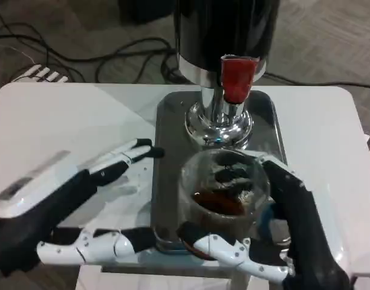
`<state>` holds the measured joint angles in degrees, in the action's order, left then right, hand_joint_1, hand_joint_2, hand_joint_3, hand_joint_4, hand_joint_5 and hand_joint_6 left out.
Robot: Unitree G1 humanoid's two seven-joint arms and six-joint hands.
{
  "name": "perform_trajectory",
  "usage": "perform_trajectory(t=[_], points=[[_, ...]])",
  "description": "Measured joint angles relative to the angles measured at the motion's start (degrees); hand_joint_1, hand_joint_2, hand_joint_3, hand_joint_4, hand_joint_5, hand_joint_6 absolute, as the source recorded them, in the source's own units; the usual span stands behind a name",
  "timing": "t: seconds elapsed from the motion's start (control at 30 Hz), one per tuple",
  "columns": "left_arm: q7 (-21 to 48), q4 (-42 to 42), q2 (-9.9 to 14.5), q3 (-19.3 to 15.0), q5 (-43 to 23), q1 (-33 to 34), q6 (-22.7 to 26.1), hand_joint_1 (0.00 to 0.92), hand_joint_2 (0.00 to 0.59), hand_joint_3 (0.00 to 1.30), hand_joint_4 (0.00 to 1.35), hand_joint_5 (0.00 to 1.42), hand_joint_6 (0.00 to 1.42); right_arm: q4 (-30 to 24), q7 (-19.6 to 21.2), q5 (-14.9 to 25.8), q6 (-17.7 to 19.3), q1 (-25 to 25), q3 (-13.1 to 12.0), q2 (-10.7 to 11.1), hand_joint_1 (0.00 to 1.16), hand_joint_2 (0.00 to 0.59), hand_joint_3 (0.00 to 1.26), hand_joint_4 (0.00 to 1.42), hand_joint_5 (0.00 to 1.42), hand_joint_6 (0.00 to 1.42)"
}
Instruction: Grasp the cup under the faucet to collect the drink, then remove the cup.
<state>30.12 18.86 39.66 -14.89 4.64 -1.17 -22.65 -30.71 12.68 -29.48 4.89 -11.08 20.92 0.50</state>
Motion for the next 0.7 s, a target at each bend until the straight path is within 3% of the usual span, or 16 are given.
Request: perform_trajectory(t=[0.17, 0.23, 0.27, 0.5, 0.7], points=[[0.0, 2.3, 0.0, -1.1, 0.6, -2.2, -0.1, 0.079, 0.083, 0.11, 0.00, 0.00, 0.11, 0.0, -0.9, -0.1, 0.0, 1.7, -0.2, -0.3, 0.90, 0.096, 0.97, 1.11, 1.28, 1.42], [-0.1, 3.5, 0.0, -2.0, 0.6, -2.8, -0.2, 0.355, 0.160, 0.10, 0.00, 0.00, 0.05, -0.1, -1.5, -0.1, 0.0, 2.2, -0.4, -0.3, 0.92, 0.075, 0.96, 1.11, 1.26, 1.42], [-0.1, 4.1, 0.0, -2.1, 0.6, -3.1, -0.2, 0.404, 0.166, 0.09, 0.00, 0.00, 0.04, -0.1, -1.7, -0.1, 0.0, 2.4, -0.5, -0.3, 0.92, 0.072, 0.96, 1.11, 1.26, 1.42], [-0.2, 9.4, -0.3, -3.5, 0.4, -5.7, -0.4, 0.443, 0.169, 0.09, 0.00, 0.00, 0.03, -1.6, -5.1, 0.6, 0.0, 3.7, -1.5, -0.1, 0.95, 0.024, 0.96, 1.10, 1.24, 1.42], [-0.2, 11.5, -0.6, -4.6, 0.1, -7.4, -0.4, 0.440, 0.167, 0.09, 0.00, 0.00, 0.03, -2.2, -7.6, 1.4, 0.0, 3.8, -2.2, 0.4, 0.96, 0.017, 0.96, 1.08, 1.24, 1.42]])
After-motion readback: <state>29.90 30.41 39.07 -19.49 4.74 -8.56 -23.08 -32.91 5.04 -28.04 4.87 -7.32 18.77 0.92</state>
